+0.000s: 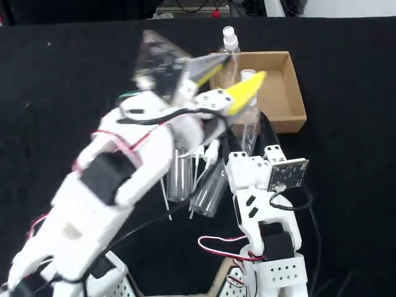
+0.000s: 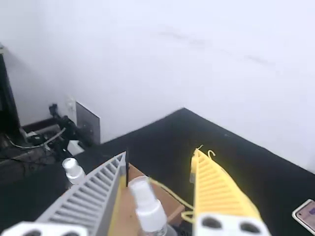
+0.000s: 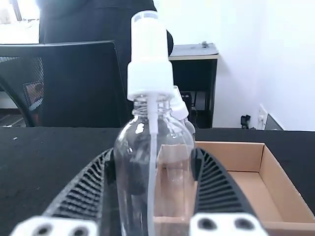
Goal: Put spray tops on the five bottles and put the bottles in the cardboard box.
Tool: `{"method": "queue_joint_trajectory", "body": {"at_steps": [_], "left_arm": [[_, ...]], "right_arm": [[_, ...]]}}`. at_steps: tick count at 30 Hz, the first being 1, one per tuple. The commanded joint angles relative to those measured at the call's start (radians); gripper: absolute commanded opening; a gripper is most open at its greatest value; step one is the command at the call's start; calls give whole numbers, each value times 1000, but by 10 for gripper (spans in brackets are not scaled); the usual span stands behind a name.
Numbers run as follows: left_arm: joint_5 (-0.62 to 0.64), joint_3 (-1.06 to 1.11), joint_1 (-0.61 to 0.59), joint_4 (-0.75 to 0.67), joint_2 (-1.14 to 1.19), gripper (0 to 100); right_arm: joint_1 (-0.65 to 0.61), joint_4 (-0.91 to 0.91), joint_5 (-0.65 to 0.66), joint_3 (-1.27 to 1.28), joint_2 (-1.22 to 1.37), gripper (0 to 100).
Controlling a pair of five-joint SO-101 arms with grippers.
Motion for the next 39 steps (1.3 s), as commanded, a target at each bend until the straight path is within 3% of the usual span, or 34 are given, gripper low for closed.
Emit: {"method": "queue_joint_trajectory", "body": {"at_steps": [1,8,12,18,23,35,39], "left_arm": [[-9,-39,-64,94,-129,206],[-11,-8,-355,368,-282,206],[-8,165,-530,390,-342,205],[-9,524,-668,173,-427,205],[-3,776,-711,0,-531,205],[0,1210,-710,-236,-738,202],[86,1323,-714,-313,-804,202]], "right_arm": [[20,8,-2,-64,-96,92],[20,8,-5,-65,-96,92],[20,9,-9,-130,-96,92],[20,83,-2,-226,-96,92],[20,83,-2,-349,-96,92],[15,-5,-3,-317,-96,92],[12,9,-3,-374,-96,92]]}}
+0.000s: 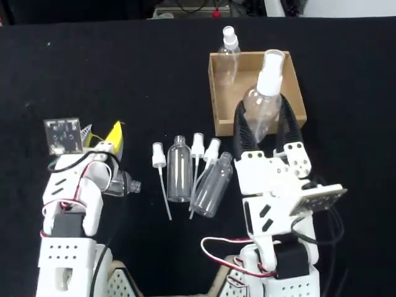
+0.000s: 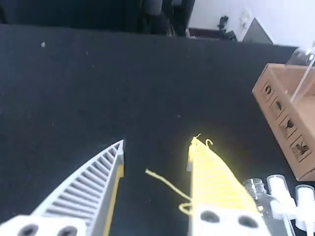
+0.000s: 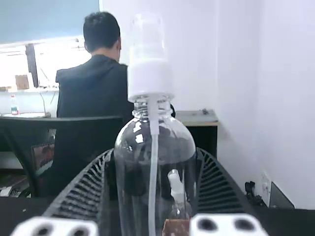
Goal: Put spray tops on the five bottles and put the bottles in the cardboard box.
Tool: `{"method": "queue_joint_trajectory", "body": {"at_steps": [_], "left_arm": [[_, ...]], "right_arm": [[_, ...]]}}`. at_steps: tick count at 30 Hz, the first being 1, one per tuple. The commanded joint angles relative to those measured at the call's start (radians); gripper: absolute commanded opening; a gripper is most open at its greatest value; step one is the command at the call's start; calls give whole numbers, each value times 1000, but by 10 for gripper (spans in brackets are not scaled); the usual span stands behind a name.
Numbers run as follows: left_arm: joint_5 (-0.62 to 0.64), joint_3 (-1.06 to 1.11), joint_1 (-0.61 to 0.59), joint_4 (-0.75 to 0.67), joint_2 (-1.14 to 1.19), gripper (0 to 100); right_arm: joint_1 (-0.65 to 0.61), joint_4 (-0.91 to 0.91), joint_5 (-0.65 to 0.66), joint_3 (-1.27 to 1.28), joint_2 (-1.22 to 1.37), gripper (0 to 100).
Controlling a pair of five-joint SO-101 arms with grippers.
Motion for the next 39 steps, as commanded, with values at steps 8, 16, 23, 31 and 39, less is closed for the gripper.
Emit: {"method": "queue_joint_trajectory", "body": {"at_steps": [8,16,23,31,39], "left_arm": [[184,228,-4,-147,-199,202],[183,297,-4,-138,-331,202],[183,297,-4,-97,-350,202],[183,297,-4,-94,-350,202],[183,297,-4,-95,-350,202]], "right_arm": [[5,-80,0,-162,-87,92],[8,-106,-2,-248,13,92],[8,-109,0,-415,157,92],[9,-83,0,-490,331,92],[55,-163,0,-406,367,92]]}}
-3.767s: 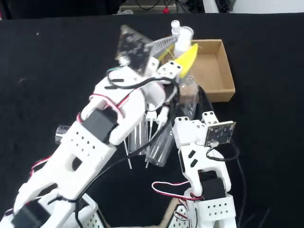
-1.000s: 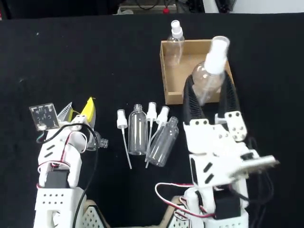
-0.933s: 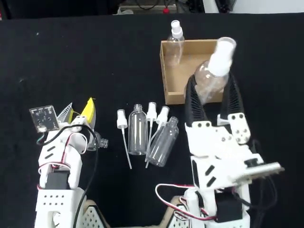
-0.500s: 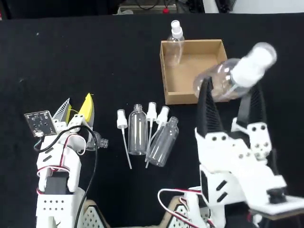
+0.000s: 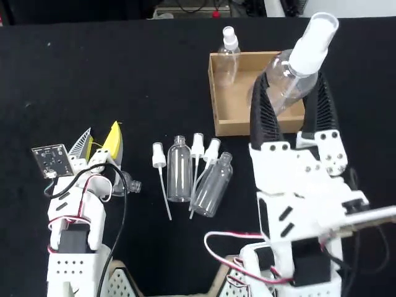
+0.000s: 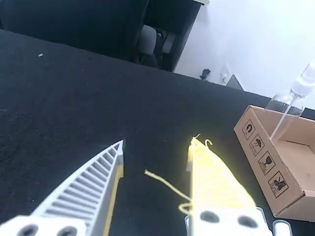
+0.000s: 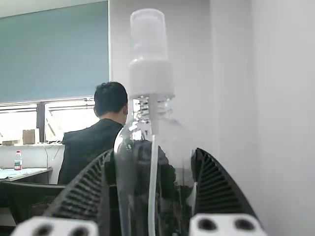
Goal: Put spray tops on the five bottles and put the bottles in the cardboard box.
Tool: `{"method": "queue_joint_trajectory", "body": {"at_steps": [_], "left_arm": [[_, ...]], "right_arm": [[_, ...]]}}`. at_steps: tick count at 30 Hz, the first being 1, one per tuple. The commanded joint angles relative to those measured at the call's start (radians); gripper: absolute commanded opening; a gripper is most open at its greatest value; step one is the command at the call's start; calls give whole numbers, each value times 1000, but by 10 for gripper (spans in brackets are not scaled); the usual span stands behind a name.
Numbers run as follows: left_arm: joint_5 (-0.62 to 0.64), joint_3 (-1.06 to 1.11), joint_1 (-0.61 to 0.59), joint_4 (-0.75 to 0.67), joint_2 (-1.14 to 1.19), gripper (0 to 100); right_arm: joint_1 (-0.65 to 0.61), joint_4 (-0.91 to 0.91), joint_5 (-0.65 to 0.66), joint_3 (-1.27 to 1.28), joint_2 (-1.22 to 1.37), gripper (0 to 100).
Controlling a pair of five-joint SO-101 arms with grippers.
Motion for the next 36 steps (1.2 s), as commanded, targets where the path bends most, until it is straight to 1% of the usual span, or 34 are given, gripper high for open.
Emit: {"method": "queue_joint_trajectory", "body": {"at_steps": [1,7,16,19,22,26,29,36], "left_arm": [[9,25,-4,5,-15,202],[9,25,-4,3,-15,202],[8,25,-4,3,-15,202],[8,25,-4,3,-15,202],[8,25,-4,3,-15,202],[8,25,-4,2,-15,202],[8,25,-4,2,-15,202],[8,25,-4,2,-15,202]], "right_arm": [[71,-87,0,24,70,92],[149,-195,-6,70,208,92],[224,-353,-8,71,575,92],[245,-437,-8,71,713,92],[252,-562,0,71,822,92],[249,-700,0,71,917,92],[249,-741,0,65,967,92],[245,-746,0,13,1092,96]]}}
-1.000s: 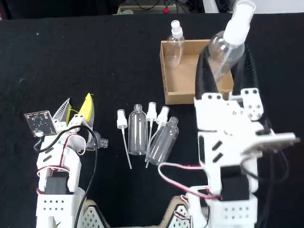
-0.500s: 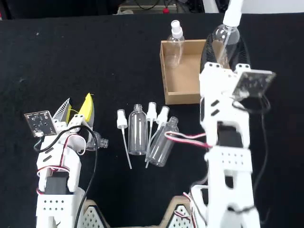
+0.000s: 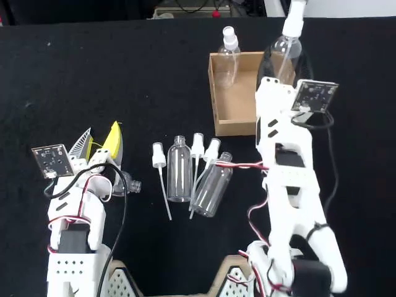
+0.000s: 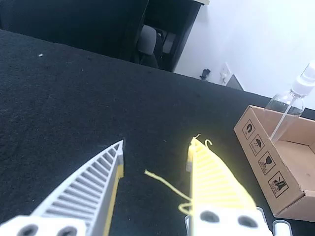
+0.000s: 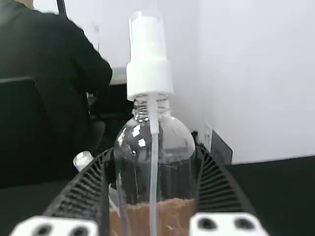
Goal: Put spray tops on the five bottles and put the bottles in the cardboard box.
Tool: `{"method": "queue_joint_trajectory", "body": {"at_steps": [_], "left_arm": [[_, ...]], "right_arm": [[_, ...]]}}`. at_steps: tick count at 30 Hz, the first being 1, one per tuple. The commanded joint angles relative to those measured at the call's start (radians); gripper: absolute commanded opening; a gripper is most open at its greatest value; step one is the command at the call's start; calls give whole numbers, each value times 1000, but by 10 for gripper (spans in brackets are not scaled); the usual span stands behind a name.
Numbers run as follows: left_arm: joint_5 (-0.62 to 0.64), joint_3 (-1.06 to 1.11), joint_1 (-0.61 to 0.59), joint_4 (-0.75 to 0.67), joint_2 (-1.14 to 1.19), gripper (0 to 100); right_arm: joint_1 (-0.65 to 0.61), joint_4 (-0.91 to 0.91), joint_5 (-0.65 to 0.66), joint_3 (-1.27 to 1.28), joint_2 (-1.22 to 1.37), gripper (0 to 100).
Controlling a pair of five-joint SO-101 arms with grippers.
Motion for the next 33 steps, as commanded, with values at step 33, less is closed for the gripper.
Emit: {"method": "queue_joint_trajectory", "body": {"at_steps": [33], "left_arm": [[8,25,-4,-12,-15,202]], "right_arm": [[377,-26,-9,114,-311,93]]}}
